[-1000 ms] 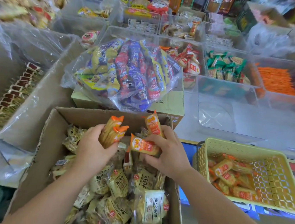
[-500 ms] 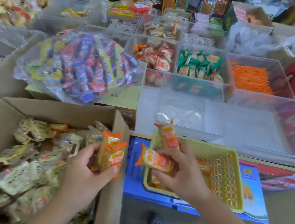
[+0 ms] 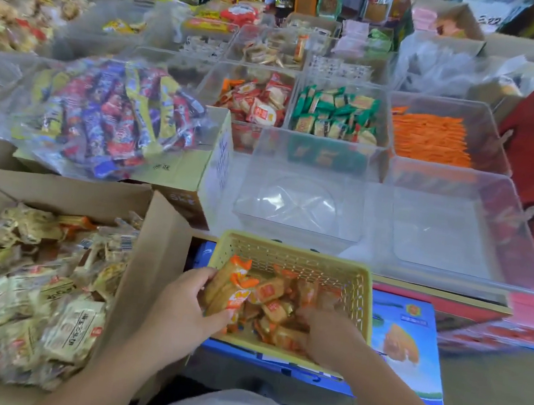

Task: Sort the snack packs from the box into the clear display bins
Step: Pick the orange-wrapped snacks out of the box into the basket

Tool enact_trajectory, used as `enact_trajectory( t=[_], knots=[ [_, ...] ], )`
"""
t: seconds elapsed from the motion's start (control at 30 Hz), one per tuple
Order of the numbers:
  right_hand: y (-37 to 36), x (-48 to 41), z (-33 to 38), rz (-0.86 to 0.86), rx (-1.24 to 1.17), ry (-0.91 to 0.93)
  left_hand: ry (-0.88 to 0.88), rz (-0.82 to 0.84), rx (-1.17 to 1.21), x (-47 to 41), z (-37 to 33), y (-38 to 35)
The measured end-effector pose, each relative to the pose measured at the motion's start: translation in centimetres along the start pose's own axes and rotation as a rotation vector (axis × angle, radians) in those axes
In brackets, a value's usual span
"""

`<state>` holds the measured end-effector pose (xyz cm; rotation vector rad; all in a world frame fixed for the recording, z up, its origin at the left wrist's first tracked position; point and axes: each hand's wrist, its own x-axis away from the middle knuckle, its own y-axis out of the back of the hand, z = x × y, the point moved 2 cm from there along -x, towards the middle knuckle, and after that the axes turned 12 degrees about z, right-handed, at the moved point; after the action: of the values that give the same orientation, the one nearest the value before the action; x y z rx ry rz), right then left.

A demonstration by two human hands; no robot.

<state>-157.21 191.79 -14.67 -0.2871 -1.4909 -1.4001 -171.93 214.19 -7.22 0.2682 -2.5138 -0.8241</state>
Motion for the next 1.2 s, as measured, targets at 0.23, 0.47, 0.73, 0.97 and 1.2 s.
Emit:
enact_trajectory(
  t=[0.23, 0.47, 0.73, 0.97, 1.2],
  knots=[
    [0.8, 1.3, -0.3, -0.123, -0.092, 0.149, -0.090, 0.197, -0.464, -4.5, -1.5, -3.3],
    [0.7, 1.5, -0.1, -0.169, -0.172, 0.162, -0.075, 0.510, -0.865, -6.1, -1.3, -5.7],
    [2.0, 1.3, 8.3, -0.294, -0.228, 0.420, -0.260, -0.023, -0.564, 0.9, 1.0, 4.1],
    [2.7, 1.0, 20.5, -0.364, -0.208, 0.629, 0.257, -0.291, -0.487, 5.0, 14.5, 17.5],
    [1.7, 0.0, 32.6, -0.611, -0.075, 0.524, 0.419, -0.281, -0.315, 2.9, 27.0, 27.1]
  ],
)
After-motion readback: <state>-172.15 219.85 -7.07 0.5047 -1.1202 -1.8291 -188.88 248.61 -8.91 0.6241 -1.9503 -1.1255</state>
